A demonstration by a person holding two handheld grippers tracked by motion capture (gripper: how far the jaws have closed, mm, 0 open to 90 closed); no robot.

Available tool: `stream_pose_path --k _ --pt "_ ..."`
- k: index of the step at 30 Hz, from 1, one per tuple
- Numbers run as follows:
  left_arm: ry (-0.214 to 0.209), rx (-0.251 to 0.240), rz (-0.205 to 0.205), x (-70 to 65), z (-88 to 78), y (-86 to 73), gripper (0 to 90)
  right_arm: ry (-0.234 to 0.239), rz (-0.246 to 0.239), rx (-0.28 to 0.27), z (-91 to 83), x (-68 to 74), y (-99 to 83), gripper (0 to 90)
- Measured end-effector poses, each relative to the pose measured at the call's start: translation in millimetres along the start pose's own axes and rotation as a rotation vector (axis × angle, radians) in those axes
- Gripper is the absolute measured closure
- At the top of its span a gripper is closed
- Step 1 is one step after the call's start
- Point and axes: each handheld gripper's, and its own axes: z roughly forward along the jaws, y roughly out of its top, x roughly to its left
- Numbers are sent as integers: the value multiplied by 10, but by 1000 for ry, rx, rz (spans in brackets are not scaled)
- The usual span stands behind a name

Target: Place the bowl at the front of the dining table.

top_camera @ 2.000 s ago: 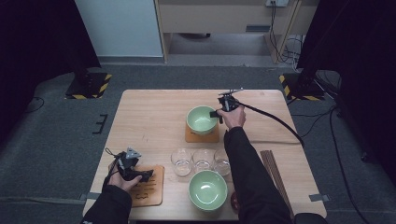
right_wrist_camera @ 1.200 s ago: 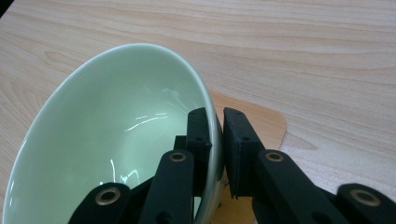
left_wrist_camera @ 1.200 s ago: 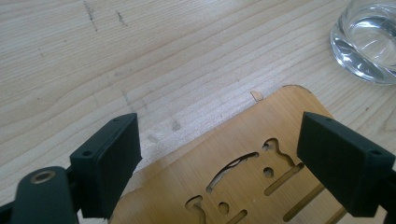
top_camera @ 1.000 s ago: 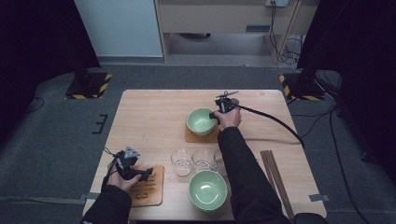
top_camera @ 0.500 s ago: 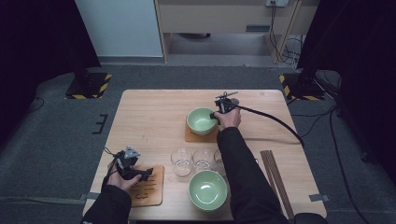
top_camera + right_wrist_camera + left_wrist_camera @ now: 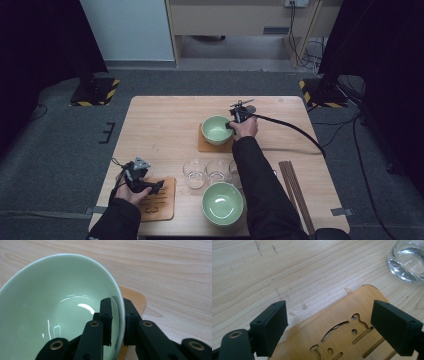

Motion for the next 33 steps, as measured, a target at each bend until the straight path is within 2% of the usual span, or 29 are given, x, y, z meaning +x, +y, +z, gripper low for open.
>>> stream_pose_path --k 4,7,9,13,20,25,27,33 --pt "0 0 0 -1 0 -1 136 11 -7 -24 -3 8 2 732" --pt "0 -2 -1 1 -3 0 135 14 -2 -48 -32 7 22 650" --pt "-1 -3 -3 2 -5 0 136 6 -12 -70 -70 -4 37 588" --pt "-2 -10 -10 4 -10 0 137 4 -27 -107 -186 -29 65 533" --pt "-20 -31 -28 7 -17 6 144 55 -30 -188 -486 -21 74 469" --pt "-28 -36 -34 0 -19 8 159 70 -63 -245 -786 -37 -10 466" --pt "-31 -38 -36 -4 -19 9 163 93 -44 -285 -910 -81 -73 466" --pt "-40 -63 -51 -18 -30 16 200 99 -11 -321 -1198 -281 -350 433"
